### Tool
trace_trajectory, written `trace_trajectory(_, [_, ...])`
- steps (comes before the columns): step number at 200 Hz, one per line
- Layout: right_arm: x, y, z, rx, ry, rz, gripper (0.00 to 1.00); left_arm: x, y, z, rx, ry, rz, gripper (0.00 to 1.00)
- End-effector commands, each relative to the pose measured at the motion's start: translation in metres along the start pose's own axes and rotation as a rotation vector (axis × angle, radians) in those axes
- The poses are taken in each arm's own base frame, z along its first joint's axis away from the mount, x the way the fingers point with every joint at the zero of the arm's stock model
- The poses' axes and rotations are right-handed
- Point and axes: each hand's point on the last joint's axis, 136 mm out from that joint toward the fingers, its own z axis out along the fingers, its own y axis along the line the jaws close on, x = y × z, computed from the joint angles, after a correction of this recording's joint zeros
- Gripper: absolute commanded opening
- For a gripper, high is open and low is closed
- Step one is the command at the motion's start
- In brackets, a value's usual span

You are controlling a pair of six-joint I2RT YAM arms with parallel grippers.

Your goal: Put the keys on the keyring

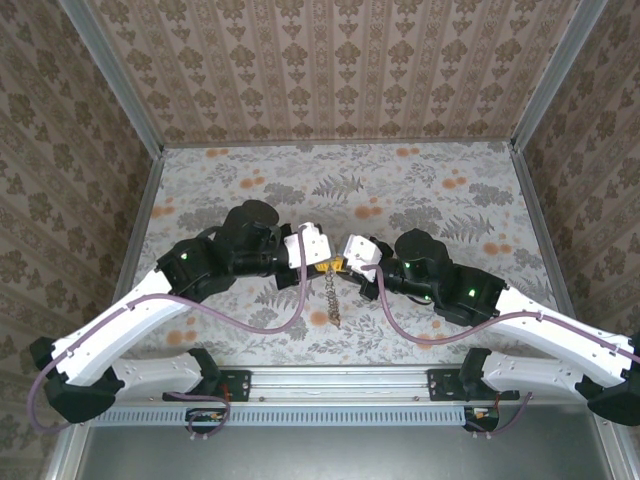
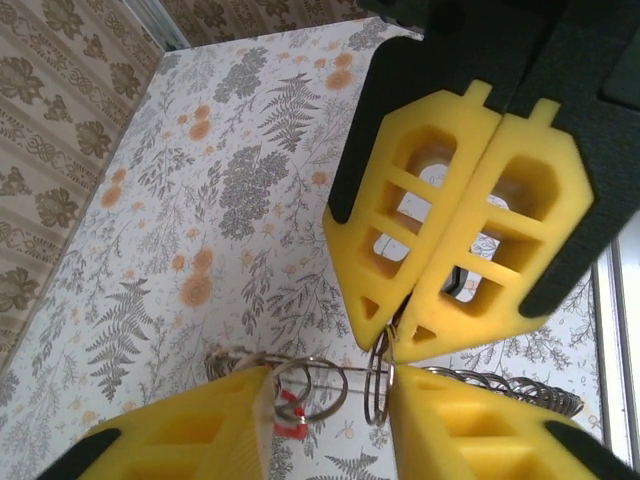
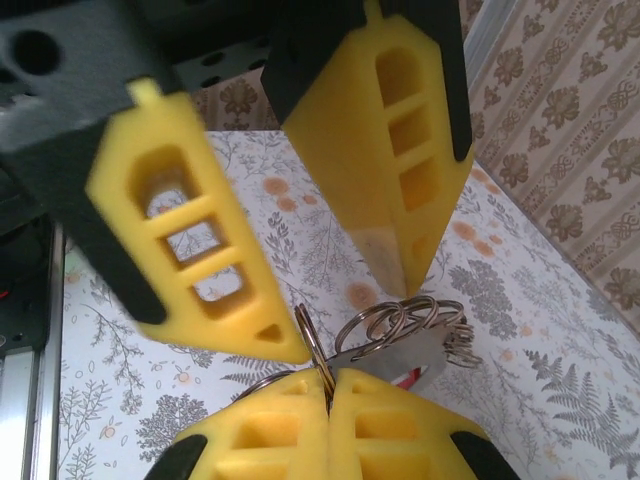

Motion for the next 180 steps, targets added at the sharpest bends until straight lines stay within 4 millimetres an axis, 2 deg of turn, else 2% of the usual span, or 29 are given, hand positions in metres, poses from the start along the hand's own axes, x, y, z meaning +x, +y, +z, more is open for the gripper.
trace_trajectory(1, [-0.027,-0.006,-0.01,0.013,-0.098,-0.007,0.0,-0.004,-0.002,0.005,0.011,-0.016,0.027,0.26])
trace_trajectory(17, [-0.028,-0.006,-0.012,0.015,-0.107,-0.01,0.0,-0.003,-0.001,0.008,0.016,-0.005,0.027,0.21])
trace_trajectory(24, [-0.029,-0.006,-0.014,0.015,-0.112,-0.01,0.0,-0.002,-0.001,0.009,0.019,-0.001,0.027,0.13])
trace_trajectory(30, [-0.03,-0.007,-0.014,0.018,-0.115,-0.01,0.0,-0.003,-0.002,0.009,0.023,-0.003,0.03,0.0])
trace_trajectory(74, [-0.031,-0.005,-0.017,0.018,-0.141,-0.008,0.0,-0.011,-0.007,0.002,0.055,-0.084,0.003,0.0])
trace_trajectory(89, [-0.032,-0.003,-0.019,0.007,-0.158,-0.004,0.14,-0.015,-0.006,-0.004,0.055,-0.129,-0.015,0.0])
trace_trajectory(100, [-0.032,-0.001,-0.019,-0.002,-0.166,-0.002,0.18,-0.019,-0.005,-0.01,0.054,-0.168,-0.029,0.0])
trace_trajectory(130, [-0.033,0.001,-0.02,-0.023,-0.183,0.007,0.18,-0.026,-0.006,-0.025,0.072,-0.279,-0.069,0.0])
trace_trajectory(180, [-0.036,0.005,-0.019,-0.046,-0.204,0.01,0.19,-0.03,-0.019,-0.034,0.12,-0.382,-0.07,0.0])
